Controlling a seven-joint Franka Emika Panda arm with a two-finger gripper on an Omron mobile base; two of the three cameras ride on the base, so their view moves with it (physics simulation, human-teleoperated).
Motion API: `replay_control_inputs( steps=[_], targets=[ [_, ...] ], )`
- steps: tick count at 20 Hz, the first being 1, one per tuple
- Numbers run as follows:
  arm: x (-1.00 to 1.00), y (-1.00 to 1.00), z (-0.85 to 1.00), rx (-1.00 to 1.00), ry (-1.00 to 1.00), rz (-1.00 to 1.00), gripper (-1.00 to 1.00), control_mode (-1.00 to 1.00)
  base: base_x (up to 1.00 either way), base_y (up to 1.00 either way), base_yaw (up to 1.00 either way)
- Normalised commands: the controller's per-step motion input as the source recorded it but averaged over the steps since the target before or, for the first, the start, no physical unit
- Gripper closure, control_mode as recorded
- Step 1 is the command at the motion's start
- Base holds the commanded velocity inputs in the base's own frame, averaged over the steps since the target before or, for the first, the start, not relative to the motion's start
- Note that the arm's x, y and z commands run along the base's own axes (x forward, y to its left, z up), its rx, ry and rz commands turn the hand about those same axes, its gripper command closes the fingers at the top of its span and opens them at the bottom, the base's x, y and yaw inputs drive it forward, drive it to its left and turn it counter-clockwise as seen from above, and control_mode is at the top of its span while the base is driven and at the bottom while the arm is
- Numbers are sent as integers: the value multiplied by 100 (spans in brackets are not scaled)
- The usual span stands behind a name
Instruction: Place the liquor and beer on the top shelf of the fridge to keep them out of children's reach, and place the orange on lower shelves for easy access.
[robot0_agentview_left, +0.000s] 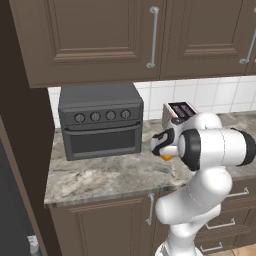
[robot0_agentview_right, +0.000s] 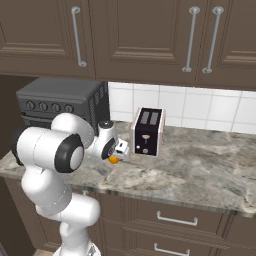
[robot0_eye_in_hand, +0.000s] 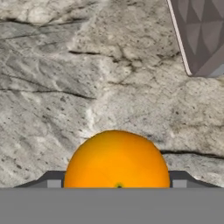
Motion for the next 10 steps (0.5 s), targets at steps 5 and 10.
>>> replay_control_inputs(
  steps=[5,10],
  targets=[
    [-4,-4,-29,0,11,0,100,-100,0,0,0],
    [-37,-14,-22,0,7,0,100,-100,0,0,0]
  ],
)
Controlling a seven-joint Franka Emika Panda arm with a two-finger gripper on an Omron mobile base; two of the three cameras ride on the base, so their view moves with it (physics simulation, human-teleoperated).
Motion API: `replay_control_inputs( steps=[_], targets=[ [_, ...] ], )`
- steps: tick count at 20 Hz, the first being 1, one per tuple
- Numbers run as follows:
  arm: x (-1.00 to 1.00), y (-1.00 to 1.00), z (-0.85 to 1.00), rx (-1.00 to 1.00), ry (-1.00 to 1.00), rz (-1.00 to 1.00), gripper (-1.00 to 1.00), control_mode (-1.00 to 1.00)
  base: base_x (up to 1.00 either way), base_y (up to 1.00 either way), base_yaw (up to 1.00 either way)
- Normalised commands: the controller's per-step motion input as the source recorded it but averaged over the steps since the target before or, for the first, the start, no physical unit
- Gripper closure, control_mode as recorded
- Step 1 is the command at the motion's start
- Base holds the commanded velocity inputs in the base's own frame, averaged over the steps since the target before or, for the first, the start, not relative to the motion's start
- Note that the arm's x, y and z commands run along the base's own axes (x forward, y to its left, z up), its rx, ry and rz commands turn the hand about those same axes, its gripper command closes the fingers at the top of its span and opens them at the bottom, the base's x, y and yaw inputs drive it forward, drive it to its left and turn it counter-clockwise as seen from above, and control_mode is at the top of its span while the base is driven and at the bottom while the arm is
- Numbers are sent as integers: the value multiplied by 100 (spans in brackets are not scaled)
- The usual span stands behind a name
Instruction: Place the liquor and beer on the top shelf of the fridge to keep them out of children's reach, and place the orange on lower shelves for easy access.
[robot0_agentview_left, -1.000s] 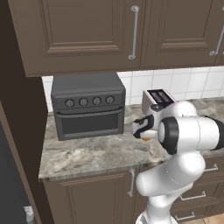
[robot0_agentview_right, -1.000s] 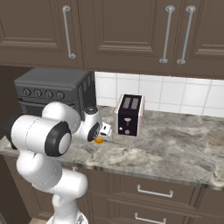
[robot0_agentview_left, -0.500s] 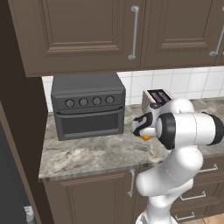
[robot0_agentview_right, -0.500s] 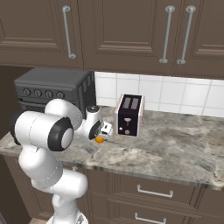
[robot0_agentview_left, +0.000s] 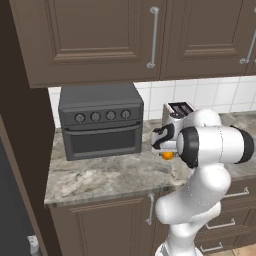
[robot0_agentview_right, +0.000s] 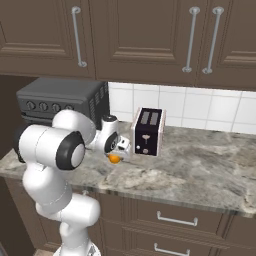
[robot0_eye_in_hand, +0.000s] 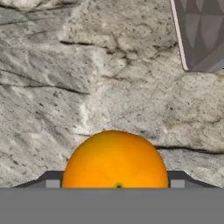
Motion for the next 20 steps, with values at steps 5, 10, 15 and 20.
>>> replay_control_inputs(
  steps=[5,10,15,20],
  targets=[
    [-95,-23,12,0,-25,5,100,-100,0,0,0],
    [-99,-4,76,0,-46,14,100,-100,0,0,0],
    [-80,0,100,0,-41,13,100,-100,0,0,0],
    [-83,0,100,0,-28,11,100,-100,0,0,0]
  ],
)
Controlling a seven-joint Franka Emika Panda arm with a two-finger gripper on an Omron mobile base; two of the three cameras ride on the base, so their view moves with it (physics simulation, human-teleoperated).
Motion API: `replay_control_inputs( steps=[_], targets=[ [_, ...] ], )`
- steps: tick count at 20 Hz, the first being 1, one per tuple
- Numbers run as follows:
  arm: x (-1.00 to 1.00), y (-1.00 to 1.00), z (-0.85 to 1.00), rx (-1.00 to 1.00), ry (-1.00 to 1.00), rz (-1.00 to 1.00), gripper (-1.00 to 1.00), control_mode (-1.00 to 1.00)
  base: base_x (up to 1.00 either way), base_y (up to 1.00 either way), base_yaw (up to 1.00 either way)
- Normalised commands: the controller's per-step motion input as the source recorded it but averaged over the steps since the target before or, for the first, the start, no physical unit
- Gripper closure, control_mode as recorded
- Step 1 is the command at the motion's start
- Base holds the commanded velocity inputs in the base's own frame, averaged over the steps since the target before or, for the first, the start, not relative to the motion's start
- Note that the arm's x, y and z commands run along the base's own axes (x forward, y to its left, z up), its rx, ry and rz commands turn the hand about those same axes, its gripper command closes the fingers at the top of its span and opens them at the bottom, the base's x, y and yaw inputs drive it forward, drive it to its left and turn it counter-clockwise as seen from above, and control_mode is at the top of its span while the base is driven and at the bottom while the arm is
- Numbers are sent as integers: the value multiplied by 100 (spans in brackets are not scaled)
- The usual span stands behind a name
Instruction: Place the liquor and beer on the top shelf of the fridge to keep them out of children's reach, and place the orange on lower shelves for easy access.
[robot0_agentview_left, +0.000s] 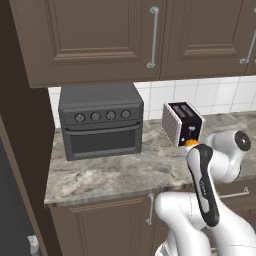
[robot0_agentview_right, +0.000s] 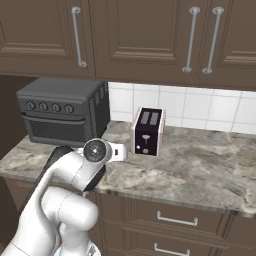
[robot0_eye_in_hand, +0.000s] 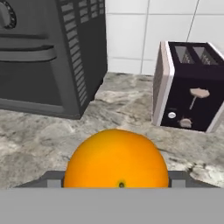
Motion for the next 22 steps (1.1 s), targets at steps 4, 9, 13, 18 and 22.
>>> replay_control_inputs(
  steps=[4,9,13,18,22],
  targets=[
    [-86,0,100,-3,-14,6,100,-100,0,0,0],
    [-77,3,100,-8,-2,2,100,-100,0,0,0],
    [-78,22,88,-15,0,1,100,-100,0,0,0],
    [-51,59,31,-24,2,1,100,-100,0,0,0],
    [-32,27,1,-14,1,4,100,-100,0,0,0]
  ],
)
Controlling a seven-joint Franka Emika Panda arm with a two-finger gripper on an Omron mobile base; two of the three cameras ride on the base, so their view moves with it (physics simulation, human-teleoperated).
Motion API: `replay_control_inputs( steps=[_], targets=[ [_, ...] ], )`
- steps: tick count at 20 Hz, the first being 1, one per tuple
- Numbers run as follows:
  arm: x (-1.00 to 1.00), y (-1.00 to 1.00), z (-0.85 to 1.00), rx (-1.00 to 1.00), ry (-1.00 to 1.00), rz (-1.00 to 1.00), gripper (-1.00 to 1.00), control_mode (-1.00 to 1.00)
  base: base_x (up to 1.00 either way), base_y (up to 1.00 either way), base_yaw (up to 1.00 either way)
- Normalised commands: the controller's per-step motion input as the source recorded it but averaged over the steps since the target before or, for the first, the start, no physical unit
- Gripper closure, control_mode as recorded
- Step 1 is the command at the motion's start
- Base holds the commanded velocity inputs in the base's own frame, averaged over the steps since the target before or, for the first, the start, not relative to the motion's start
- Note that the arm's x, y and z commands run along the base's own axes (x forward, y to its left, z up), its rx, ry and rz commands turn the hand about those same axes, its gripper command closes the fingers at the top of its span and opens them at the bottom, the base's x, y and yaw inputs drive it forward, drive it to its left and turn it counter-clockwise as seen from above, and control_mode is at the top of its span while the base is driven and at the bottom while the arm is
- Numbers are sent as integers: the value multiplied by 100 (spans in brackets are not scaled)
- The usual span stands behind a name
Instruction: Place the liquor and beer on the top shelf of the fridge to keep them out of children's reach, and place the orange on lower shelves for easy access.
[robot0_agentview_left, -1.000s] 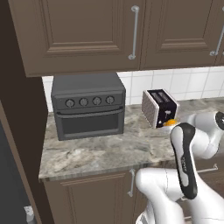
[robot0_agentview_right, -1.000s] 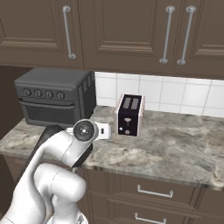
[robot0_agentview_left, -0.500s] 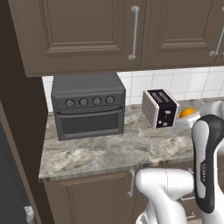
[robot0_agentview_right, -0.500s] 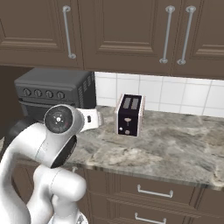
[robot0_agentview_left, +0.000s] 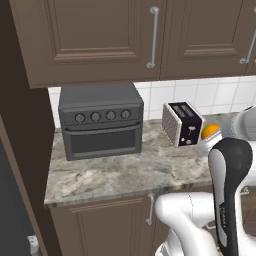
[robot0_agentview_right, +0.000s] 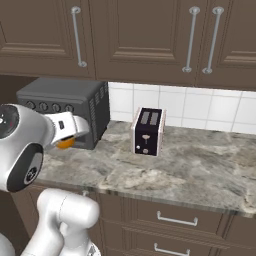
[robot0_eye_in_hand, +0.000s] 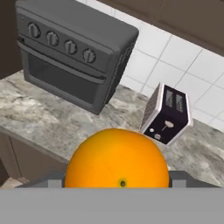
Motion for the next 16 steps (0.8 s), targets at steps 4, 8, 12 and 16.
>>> replay_control_inputs(
  steps=[4,8,12,16],
  targets=[
    [-33,0,0,-2,0,3,100,-100,0,0,0],
    [-33,-1,0,0,-1,1,100,-100,0,0,0],
    [-33,0,0,-1,0,1,100,-100,0,0,0],
    [-12,0,0,-1,0,0,100,100,-58,0,2]
  ],
)
